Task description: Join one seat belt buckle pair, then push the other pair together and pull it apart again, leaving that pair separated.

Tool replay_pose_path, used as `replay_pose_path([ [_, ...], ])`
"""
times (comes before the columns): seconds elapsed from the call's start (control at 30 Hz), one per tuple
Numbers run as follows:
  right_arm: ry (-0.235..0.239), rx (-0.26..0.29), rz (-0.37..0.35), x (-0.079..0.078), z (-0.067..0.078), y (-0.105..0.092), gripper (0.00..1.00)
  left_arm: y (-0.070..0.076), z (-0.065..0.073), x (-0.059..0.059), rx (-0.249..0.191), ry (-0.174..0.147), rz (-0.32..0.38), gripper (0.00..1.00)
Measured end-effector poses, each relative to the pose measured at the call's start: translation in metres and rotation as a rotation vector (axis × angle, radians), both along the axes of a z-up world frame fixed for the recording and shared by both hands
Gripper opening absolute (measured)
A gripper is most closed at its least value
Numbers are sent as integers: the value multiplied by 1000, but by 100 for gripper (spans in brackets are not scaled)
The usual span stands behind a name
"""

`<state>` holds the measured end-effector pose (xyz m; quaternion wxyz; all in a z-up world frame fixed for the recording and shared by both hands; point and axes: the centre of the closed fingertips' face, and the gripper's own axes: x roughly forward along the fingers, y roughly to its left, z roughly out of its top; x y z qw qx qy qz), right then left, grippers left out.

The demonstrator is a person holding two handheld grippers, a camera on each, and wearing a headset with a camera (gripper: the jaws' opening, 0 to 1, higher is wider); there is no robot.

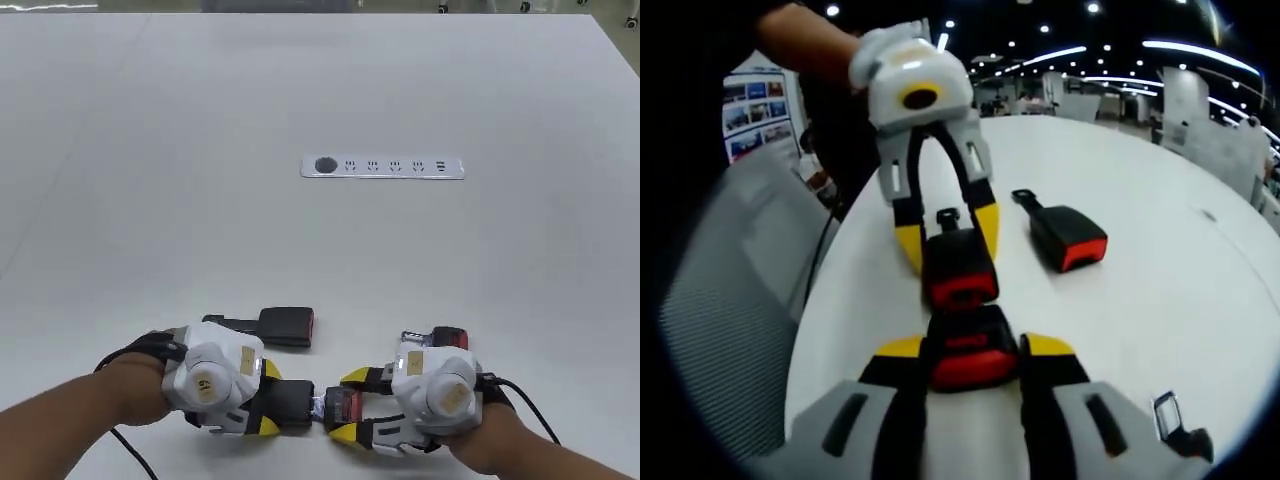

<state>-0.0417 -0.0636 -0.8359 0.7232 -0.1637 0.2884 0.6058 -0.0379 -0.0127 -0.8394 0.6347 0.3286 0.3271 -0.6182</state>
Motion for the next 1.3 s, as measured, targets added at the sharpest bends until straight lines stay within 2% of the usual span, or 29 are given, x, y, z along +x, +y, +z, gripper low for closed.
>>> replay_pose_path([
  [0.2,-1,-18,13,3,5,2,35,1,3,-2,1,-3,-6,34],
  [0.63,-12,-29,14,2,4,0,35,1,5,-4,-14,0,-2,34],
  [0.83,-22,-18,14,1,3,0,35,3,4,-3,-57,6,12,34],
  [0.97,-11,18,-1,1,2,-1,35,4,3,-2,-77,14,22,34],
  [1.07,-33,16,15,0,3,-1,35,5,2,-1,-98,22,19,34],
  [1.3,-42,62,-2,1,3,-1,35,6,1,-1,-146,39,34,34],
])
